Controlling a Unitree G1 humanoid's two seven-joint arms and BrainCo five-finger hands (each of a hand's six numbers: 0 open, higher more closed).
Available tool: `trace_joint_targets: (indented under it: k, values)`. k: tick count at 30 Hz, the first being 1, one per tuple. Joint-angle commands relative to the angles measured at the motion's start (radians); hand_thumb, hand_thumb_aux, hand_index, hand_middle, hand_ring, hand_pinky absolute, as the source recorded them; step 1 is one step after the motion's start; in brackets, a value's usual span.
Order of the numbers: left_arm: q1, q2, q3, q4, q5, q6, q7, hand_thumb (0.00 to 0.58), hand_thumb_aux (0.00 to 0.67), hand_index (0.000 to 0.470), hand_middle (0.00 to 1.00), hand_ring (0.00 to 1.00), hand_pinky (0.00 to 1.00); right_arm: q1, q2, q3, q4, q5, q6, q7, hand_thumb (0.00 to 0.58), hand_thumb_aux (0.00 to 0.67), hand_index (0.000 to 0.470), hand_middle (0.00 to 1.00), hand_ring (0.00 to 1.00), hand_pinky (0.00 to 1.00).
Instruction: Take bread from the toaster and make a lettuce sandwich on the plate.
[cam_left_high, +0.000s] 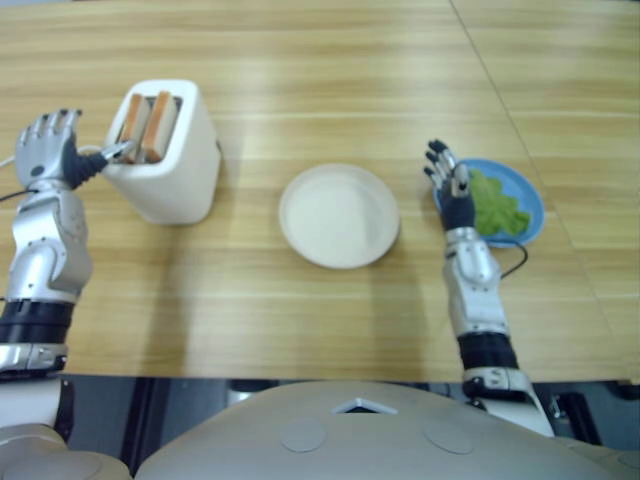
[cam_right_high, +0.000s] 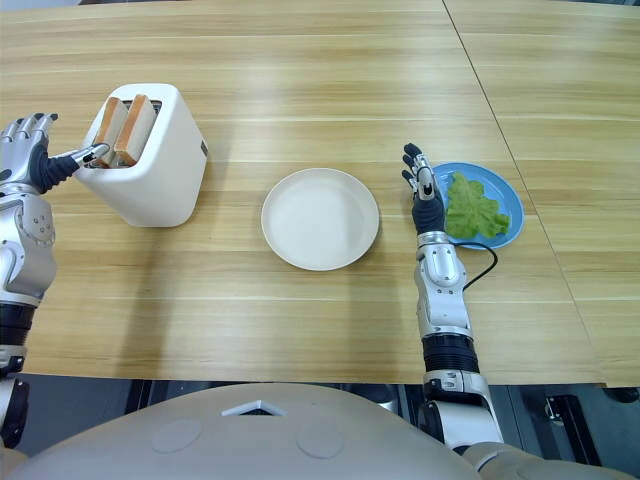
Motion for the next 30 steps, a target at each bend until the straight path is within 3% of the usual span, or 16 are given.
trace_joint_targets:
  k: [1,30]
  values:
    - [0.007,0.010,-0.025,0.032,0.022,0.014,-0.014,0.000,0.000,0.000,0.00,0.00,0.00,0.012,-0.006,-0.005,-0.019,-0.003,0.015,0.000,0.000,0.000,0.000,0.00,0.00,0.00]
    - [-0.007,-0.007,-0.112,0.006,0.134,0.058,-0.016,0.000,0.000,0.000,0.00,0.00,0.00,0.019,-0.007,-0.002,-0.026,-0.001,0.028,-0.002,0.000,0.000,0.000,0.00,0.00,0.00]
